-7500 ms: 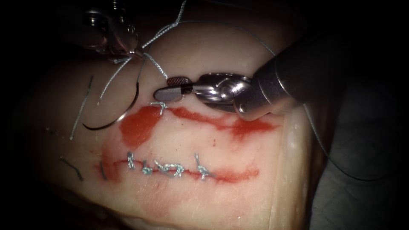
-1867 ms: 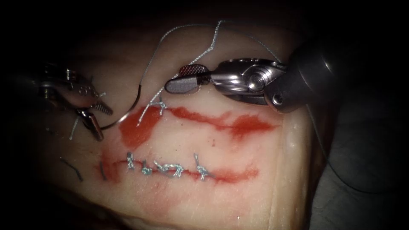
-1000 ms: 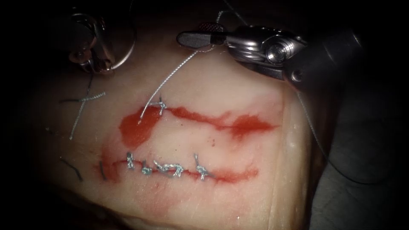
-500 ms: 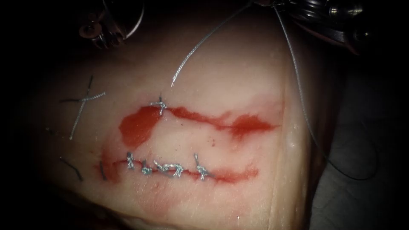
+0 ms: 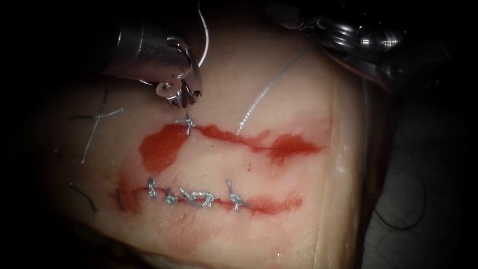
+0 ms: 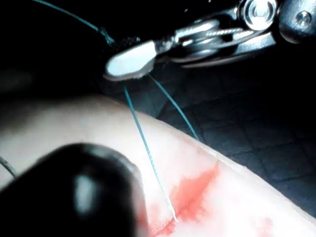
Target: Wound Closure
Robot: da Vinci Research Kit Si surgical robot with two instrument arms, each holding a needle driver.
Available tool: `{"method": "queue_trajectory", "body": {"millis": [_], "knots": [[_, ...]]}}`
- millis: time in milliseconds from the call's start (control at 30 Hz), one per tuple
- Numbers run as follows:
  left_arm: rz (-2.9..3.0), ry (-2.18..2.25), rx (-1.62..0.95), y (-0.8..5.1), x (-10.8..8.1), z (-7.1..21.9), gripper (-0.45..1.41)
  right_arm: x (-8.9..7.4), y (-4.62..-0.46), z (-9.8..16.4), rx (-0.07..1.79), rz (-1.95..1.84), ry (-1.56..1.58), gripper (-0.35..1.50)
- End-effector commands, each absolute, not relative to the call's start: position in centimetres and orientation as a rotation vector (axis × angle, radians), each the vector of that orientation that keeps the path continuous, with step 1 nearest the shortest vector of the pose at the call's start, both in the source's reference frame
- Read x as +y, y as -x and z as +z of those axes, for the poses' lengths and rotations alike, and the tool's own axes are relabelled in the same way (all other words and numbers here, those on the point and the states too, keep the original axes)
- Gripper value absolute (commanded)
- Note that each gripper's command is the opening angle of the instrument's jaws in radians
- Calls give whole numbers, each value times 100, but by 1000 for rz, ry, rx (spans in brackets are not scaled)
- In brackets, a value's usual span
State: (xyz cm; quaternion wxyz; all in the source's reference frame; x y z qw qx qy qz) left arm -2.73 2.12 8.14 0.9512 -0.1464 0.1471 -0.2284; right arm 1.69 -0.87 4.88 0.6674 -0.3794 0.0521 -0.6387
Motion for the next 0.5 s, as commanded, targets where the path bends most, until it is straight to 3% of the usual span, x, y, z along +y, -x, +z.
{"method": "queue_trajectory", "body": {"millis": [33,500], "knots": [[-464,328,311,283,209,819,-45,-91,-179,506,97,-1487,854,130],[-415,514,351,307,178,828,-45,-112,-215,533,22,-1751,840,118]]}}
